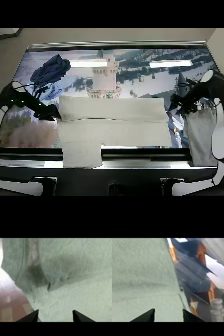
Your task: Fold the shirts.
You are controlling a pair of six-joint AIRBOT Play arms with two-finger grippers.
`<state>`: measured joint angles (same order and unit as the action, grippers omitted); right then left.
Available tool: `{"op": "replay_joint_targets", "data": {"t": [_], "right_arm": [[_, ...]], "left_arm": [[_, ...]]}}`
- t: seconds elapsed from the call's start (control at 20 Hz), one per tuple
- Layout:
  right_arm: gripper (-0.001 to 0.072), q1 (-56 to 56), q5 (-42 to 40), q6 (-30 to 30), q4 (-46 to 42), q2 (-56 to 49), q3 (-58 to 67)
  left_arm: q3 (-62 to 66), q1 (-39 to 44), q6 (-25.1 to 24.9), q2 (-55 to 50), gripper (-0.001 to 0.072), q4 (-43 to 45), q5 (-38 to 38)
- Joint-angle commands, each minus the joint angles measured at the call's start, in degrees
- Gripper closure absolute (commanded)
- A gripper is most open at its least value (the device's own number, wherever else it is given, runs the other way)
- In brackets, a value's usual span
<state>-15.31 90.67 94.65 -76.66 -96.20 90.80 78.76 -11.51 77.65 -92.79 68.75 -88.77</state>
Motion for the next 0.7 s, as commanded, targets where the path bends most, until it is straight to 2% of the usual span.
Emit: {"op": "replay_joint_targets", "data": {"t": [0.0, 0.15, 0.2, 0.25, 0.35, 0.65], "right_arm": [[0.0254, -4.96, 7.54, -1.29, -0.28, 5.44, -3.39], [0.0254, -6.99, 2.71, -1.42, -0.55, 13.64, -17.9], [0.0254, -6.97, 0.33, -2.54, -0.24, 16.48, -23.32], [0.0254, -6.99, -1.62, -2.62, 0.55, 18.8, -27.82], [0.0254, -6.99, -3.02, -3.5, 0.68, 21.73, -33.03], [0.0251, -6.99, -3.28, -4.07, 0.22, 22.82, -34.36]], "left_arm": [[-7.76, -3.85, 0.09, 7.3, 0.0202, -3.39, -1.62], [-32.0, -5.6, -4.57, 18.21, 0.0225, -6.75, 6.45], [-38.42, -5.9, -6.64, 20.76, 0.0265, -7.32, 8.39], [-43.15, -6.25, -8.68, 22.6, 0.0265, -8.52, 9.49], [-48.87, -6.88, -10.84, 24.46, 0.0265, -12.5, 9.77], [-55.1, -6.86, -10.71, 24.22, 0.0276, -16.15, 11.39]]}}
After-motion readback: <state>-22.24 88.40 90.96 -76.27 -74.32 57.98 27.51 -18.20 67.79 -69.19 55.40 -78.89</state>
